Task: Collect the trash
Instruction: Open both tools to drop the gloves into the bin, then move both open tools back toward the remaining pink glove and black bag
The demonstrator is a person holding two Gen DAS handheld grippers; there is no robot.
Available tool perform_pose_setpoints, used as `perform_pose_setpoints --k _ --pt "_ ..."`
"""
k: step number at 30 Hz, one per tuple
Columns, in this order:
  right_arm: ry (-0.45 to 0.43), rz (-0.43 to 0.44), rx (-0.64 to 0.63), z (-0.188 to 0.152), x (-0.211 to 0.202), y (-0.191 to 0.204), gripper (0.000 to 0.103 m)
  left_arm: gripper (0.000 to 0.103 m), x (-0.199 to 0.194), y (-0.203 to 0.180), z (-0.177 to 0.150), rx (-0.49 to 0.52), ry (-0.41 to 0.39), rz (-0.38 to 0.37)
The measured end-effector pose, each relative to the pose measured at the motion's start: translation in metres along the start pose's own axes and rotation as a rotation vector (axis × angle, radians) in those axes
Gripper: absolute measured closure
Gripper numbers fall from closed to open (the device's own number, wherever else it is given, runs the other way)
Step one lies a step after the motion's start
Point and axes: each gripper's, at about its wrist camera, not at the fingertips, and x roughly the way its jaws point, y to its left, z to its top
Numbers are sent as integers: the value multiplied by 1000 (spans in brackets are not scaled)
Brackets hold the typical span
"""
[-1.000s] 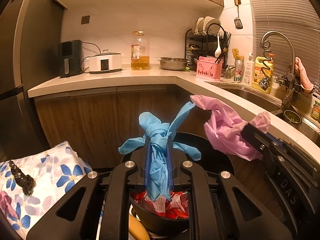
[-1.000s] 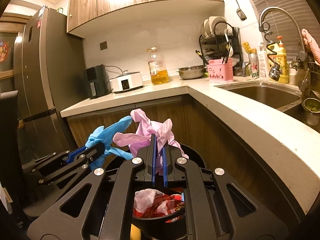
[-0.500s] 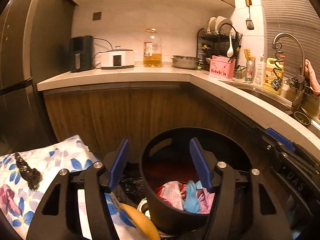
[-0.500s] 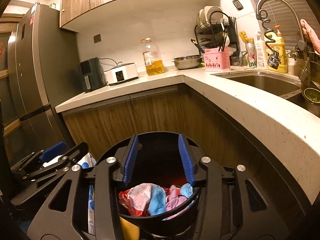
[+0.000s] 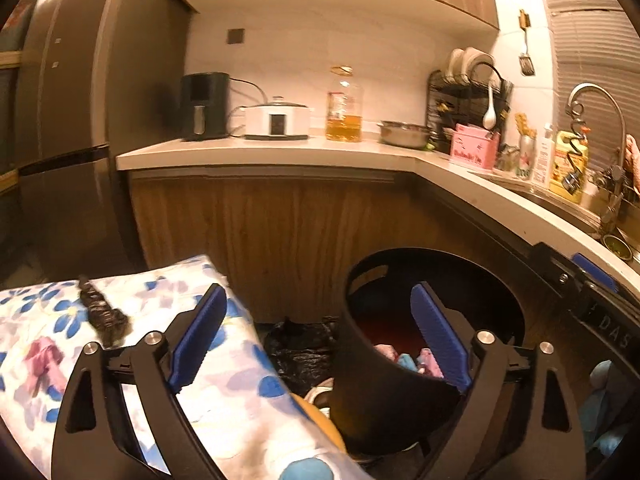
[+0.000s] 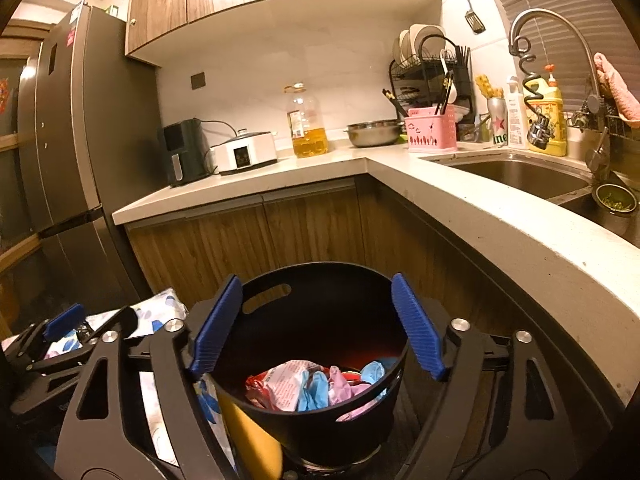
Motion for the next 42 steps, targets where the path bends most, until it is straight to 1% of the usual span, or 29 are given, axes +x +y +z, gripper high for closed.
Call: perform_pose_setpoints --k 1,4,10,16,27,33,36,39,42 --pt "-5 -1 -2 -2 -3 4 23 6 -5 5 -1 -5 -9 9" --pt "-19 -11 -12 -7 -11 13 21 6 -18 14 -6 -5 -26 41" --pt "-11 11 -15 -18 -21 33 20 6 -38 44 -20 -32 -34 131" --pt "9 59 -30 -30 -25 62 20 6 -52 89 -33 -97 -15 227" --pt "27 166 -77 -44 -23 125 20 6 -70 157 -47 -185 -6 354" --pt "44 224 -103 -53 -16 154 20 6 -66 182 -50 -201 0 426" --pt "57 252 -113 -58 -11 167 20 6 -56 198 -52 -205 19 471" --pt "64 279 -130 -62 -6 180 20 6 -44 215 -54 -232 41 493" --pt "78 299 -141 -65 1 190 20 6 -27 229 -56 -237 70 523"
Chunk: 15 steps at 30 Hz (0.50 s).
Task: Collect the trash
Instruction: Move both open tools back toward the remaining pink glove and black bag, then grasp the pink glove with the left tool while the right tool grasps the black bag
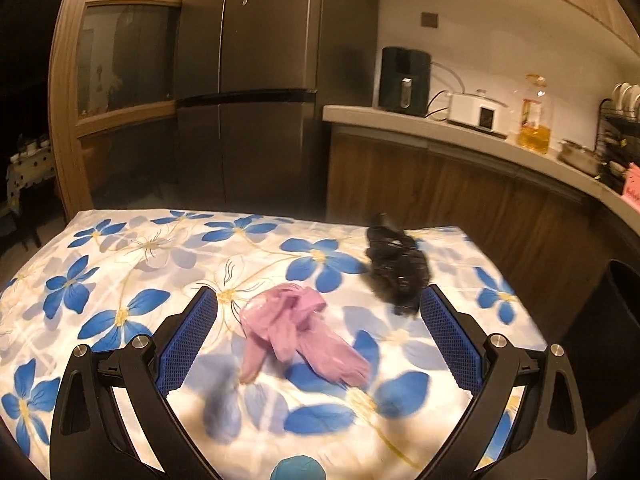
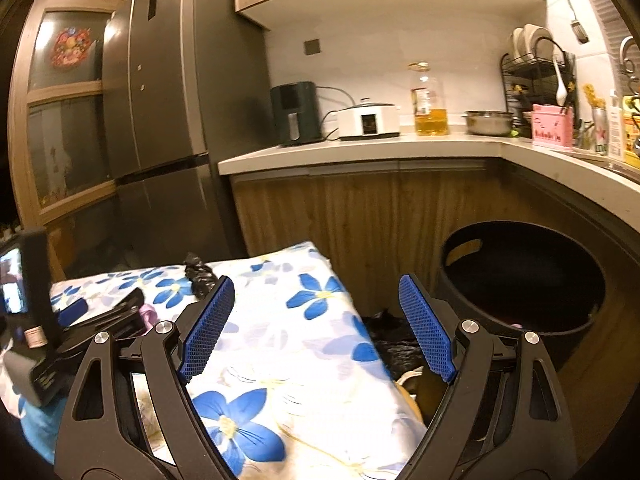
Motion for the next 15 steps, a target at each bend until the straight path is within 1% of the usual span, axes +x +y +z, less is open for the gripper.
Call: perform_pose_setpoints --k 2,3,5,6,7,8,9,10,11,12,14,15 --pt "14 15 -1 0 8 6 20 8 17 0 0 4 32 22" --pt "21 24 0 0 12 7 20 12 27 1 0 4 57 35" --pt "34 41 -7 0 22 14 20 16 41 3 -2 -3 103 39" --pt "39 43 -15 1 28 17 20 24 47 6 -3 -15 131 35" --pt "44 48 -23 0 33 20 20 29 53 9 -4 -30 163 29" --pt "51 53 -29 0 38 24 20 31 58 12 -6 -42 187 23" --pt "57 60 -32 1 44 28 20 36 63 15 -8 -56 212 12" --pt "64 67 -34 1 49 31 20 44 65 16 -10 -62 226 5" --pt "69 71 -36 0 55 34 20 48 68 16 -11 -62 245 -1" --pt "77 80 -38 0 61 39 20 58 71 17 -13 -62 264 -2" --pt "90 93 -45 -1 70 47 20 67 75 19 -16 -68 287 -14" --pt "95 99 -51 -2 75 52 20 78 75 21 -17 -78 285 -21"
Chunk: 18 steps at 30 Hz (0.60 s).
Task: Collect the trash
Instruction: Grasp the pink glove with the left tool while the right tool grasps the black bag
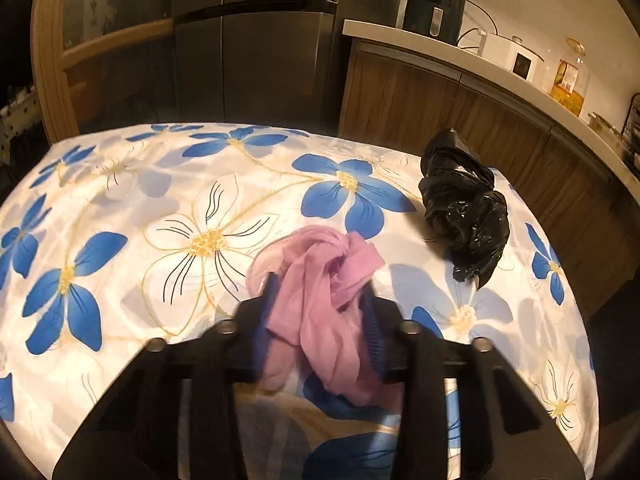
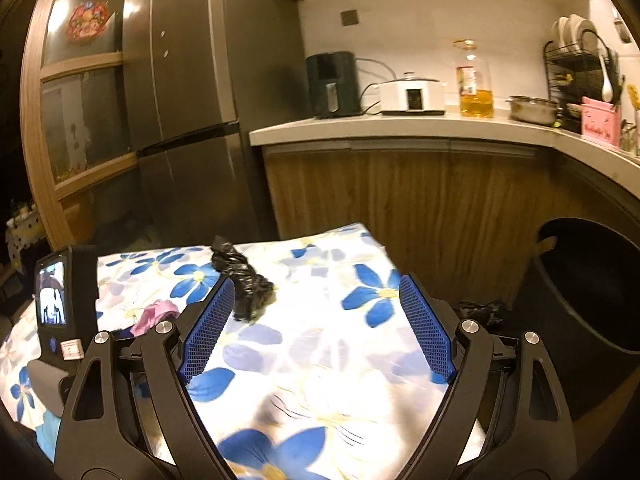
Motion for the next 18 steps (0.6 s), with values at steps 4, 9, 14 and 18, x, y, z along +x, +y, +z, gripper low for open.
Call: perform_pose_setpoints --k 4,9,14,18 --pt "32 27 -25 0 25 19 20 92 -10 14 -4 -54 -22 -57" --pt "78 52 -62 -1 57 41 20 93 -45 39 -4 -120 -112 -80" --pt "115 59 -115 0 89 63 24 94 -83 64 -7 -139 -238 -39" --pt "137 57 -118 6 109 69 31 94 -92 74 -8 -151 -275 -26"
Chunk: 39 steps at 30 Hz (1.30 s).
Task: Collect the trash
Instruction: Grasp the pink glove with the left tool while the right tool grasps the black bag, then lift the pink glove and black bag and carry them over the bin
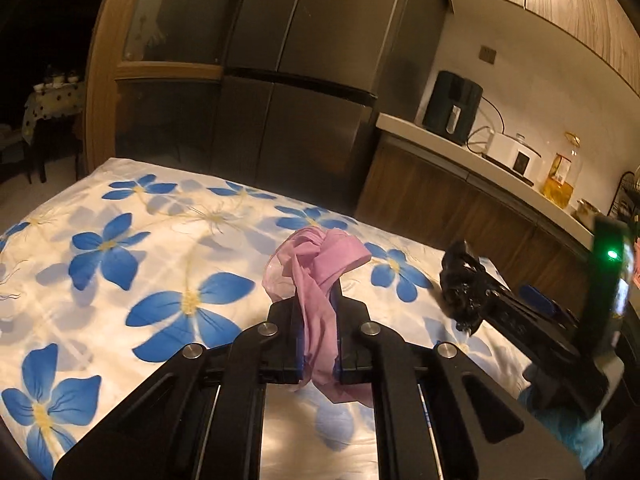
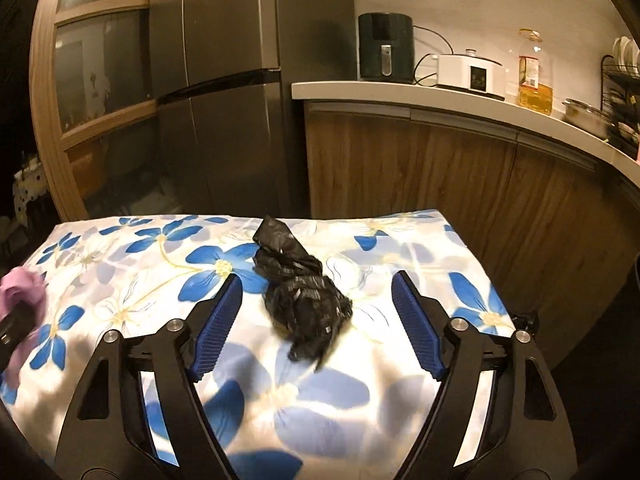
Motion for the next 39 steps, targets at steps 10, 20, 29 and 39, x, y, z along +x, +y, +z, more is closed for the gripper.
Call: perform_pose_setpoints --k 10,20,29,39 --pt "136 30 -17 -4 39 4 67 94 12 3 -5 5 36 -19" --pt "51 87 -12 -12 -21 8 77 94 12 4 -5 6 45 -2" --pt "-7 135 -4 -32 -97 13 77 94 -15 5 -3 23 25 9" --pt "-56 119 17 -41 -152 -3 77 94 -45 -10 -6 59 10 -22"
